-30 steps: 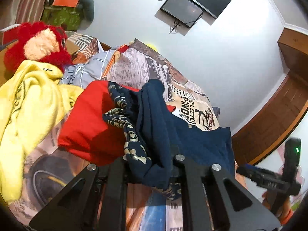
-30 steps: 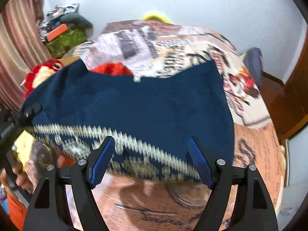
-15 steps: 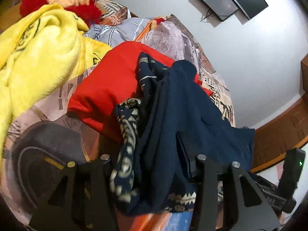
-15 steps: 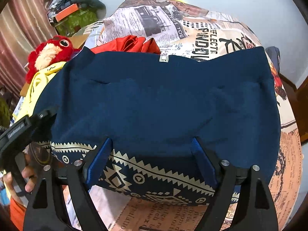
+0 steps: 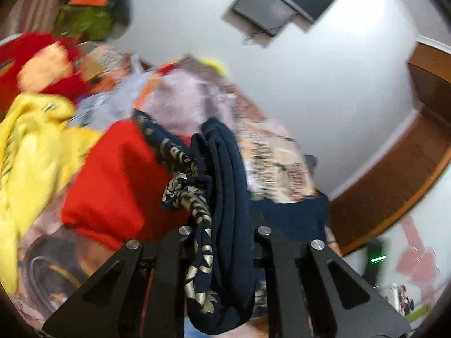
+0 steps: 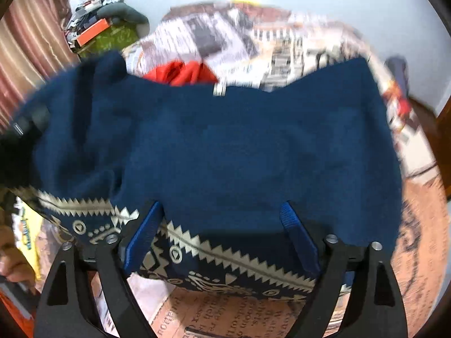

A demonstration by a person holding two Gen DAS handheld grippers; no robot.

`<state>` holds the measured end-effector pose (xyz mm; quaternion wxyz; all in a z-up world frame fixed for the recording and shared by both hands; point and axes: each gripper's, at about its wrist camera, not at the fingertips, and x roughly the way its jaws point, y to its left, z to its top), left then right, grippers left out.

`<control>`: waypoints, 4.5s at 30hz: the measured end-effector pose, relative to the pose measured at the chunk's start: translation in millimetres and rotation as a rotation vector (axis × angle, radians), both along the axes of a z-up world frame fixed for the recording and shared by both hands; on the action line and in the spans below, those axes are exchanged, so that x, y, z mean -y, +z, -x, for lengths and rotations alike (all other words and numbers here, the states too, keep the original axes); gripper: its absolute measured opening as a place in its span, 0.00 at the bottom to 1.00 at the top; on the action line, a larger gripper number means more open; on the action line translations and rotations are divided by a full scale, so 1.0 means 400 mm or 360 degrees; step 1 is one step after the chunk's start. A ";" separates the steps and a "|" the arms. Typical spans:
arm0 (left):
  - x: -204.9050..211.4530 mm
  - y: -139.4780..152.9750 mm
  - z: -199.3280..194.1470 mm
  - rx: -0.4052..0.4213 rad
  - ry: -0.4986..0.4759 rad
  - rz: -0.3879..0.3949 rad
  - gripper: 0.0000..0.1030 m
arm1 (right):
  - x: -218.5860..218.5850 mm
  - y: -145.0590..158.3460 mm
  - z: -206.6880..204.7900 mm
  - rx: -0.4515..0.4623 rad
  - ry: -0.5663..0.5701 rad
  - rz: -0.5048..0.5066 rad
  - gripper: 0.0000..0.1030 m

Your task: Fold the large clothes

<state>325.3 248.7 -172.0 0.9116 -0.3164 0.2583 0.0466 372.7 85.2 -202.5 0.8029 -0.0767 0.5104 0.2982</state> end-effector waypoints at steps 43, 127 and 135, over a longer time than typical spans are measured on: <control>0.653 0.099 -0.152 -0.0334 -0.0853 -0.0649 0.55 | 0.618 0.206 0.050 0.0205 -0.0509 -0.0099 0.85; 0.229 -0.020 -0.231 -0.0415 -0.0824 0.0249 0.61 | 0.234 0.159 -0.102 -0.0421 -0.0187 -0.0607 0.31; 0.082 0.087 -0.130 -0.0309 -0.0756 0.0234 0.61 | 0.168 0.212 -0.074 -0.0318 -0.0092 -0.0606 0.31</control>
